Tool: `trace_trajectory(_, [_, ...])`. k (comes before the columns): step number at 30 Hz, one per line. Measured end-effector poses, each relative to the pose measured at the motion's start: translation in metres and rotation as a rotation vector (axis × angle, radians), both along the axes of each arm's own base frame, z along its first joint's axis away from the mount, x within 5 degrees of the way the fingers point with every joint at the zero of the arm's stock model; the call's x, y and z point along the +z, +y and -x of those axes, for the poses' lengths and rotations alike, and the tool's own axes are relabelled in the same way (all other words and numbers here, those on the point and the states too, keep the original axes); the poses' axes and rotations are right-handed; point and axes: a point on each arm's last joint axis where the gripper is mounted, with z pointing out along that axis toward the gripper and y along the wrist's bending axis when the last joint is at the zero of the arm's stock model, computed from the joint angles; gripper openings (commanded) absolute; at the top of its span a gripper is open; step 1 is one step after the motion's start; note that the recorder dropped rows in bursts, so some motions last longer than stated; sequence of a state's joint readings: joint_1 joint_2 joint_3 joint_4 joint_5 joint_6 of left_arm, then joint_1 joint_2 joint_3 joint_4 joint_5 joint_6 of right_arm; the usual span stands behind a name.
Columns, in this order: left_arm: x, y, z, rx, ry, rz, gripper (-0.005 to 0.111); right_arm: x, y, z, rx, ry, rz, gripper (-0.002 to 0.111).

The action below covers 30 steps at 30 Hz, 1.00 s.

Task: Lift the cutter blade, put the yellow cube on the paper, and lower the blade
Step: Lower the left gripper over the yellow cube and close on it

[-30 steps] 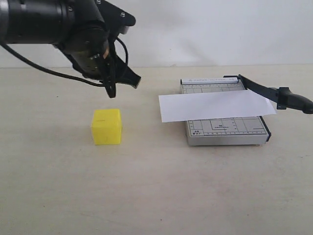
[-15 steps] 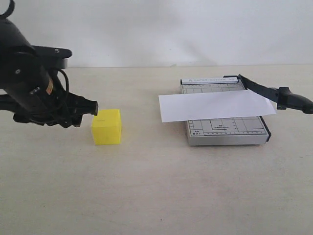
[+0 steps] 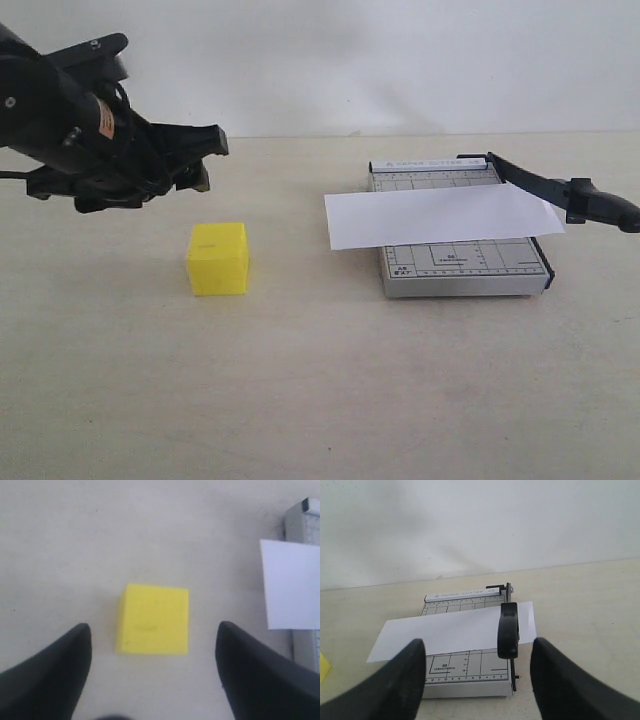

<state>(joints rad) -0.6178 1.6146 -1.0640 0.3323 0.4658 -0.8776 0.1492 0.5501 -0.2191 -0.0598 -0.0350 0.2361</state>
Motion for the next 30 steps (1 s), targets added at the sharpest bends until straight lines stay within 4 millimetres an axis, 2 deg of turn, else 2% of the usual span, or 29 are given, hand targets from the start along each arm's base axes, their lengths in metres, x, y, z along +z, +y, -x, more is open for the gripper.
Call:
trace_trajectory(4, [-0.004,-0.005,-0.005,-0.017,-0.024,0.028,0.077,0.0,0.0,0.0,0.0,0.0,0.0,0.058])
trace_trajectory(9, [-0.014,-0.011,-0.01,-0.035,-0.035,0.044,0.078,0.0,0.0,0.0,0.0,0.0,0.0,0.058])
trace_trajectory(15, [-0.016,-0.012,-0.013,-0.062,-0.06,0.024,0.078,0.0,0.0,0.0,0.0,0.0,0.0,0.058])
trace_trajectory(18, [-0.017,-0.011,-0.014,-0.084,-0.074,-0.014,0.083,0.0,0.0,0.0,0.0,0.0,0.0,0.058])
trace_trajectory(22, [-0.032,-0.013,-0.017,-0.093,-0.046,-0.046,0.091,0.0,0.0,0.0,0.0,0.0,0.0,0.058])
trace_trajectory(30, [-0.068,-0.017,-0.023,-0.086,0.039,-0.093,0.091,0.0,0.0,0.0,0.0,0.0,0.0,0.058])
